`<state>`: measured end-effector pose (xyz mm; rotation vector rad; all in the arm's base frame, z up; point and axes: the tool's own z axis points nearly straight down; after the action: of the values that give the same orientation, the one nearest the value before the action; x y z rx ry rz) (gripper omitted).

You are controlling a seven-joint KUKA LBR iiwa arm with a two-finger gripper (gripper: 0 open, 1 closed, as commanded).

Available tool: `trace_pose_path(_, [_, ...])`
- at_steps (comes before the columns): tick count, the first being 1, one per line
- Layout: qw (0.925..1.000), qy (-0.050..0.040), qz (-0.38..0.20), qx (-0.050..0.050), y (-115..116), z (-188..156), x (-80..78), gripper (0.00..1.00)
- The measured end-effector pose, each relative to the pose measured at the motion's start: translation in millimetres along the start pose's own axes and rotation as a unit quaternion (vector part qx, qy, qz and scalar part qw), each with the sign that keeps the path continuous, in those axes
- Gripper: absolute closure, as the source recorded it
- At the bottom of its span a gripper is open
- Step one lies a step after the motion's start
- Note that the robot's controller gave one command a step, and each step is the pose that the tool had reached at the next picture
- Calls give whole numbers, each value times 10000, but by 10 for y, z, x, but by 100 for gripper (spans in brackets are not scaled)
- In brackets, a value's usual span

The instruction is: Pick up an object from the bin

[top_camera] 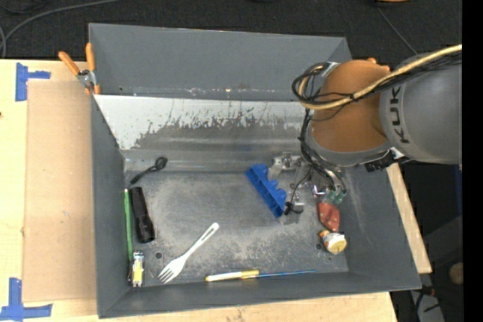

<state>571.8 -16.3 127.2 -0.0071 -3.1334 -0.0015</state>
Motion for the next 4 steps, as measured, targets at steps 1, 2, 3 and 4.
trace_pose_path(1, [10000,-33,-2,2,0,-33,-18,0])
trace_pose_path(2, [9975,-63,-700,4,194,390,123,0])
trace_pose_path(3, [9999,-41,-114,-6,-120,407,-139,0])
trace_pose_path(4, [9998,-46,218,-2,-256,329,-188,0])
